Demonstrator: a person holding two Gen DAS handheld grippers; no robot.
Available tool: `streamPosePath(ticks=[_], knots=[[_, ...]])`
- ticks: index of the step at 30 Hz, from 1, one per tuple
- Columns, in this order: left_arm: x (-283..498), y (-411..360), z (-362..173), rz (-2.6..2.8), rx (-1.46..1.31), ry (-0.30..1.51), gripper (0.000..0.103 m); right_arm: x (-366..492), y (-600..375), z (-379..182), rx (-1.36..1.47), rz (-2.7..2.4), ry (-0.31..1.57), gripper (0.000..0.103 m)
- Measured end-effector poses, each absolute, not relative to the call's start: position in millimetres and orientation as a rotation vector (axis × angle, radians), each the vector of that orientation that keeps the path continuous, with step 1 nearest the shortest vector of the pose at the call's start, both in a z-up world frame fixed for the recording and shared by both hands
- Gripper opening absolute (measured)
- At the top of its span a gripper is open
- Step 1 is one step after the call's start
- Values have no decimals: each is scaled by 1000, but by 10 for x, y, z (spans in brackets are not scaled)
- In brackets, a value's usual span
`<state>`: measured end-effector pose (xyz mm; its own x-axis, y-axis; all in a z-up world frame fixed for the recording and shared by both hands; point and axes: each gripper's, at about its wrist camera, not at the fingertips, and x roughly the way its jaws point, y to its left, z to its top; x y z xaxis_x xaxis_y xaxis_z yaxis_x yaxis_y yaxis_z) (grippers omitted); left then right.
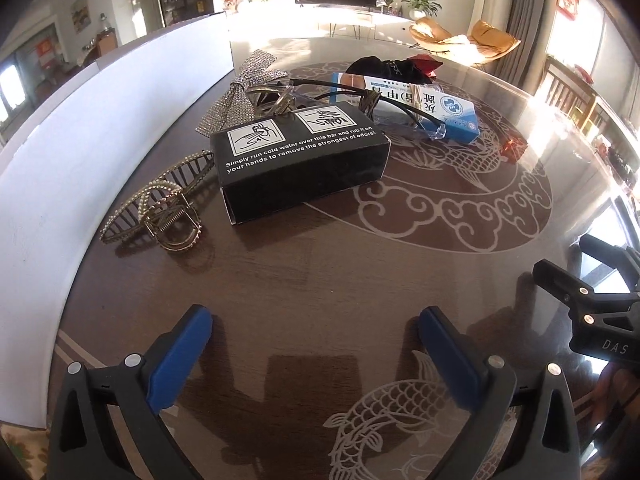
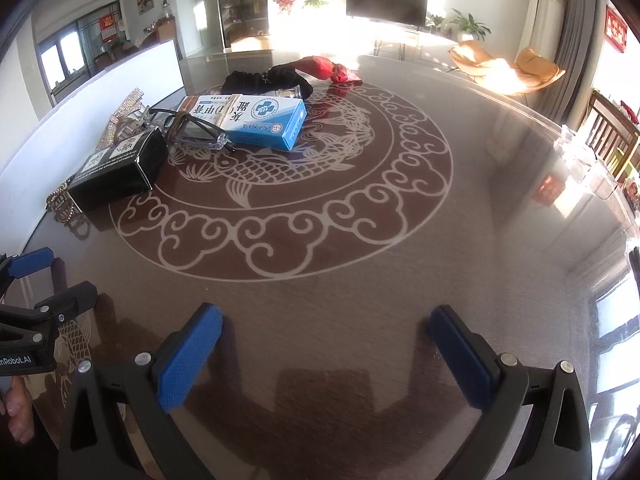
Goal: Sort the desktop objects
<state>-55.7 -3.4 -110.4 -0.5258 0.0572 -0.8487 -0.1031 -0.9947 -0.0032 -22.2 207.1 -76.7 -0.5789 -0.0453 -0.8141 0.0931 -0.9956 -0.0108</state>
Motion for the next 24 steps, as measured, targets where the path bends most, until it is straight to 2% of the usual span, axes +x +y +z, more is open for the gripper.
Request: streamPosePath(ticks=[24], knots=[[-589,-16,-1116,2653,-1487,87,103,-224,2071,-769,1402,-2724,81,103]])
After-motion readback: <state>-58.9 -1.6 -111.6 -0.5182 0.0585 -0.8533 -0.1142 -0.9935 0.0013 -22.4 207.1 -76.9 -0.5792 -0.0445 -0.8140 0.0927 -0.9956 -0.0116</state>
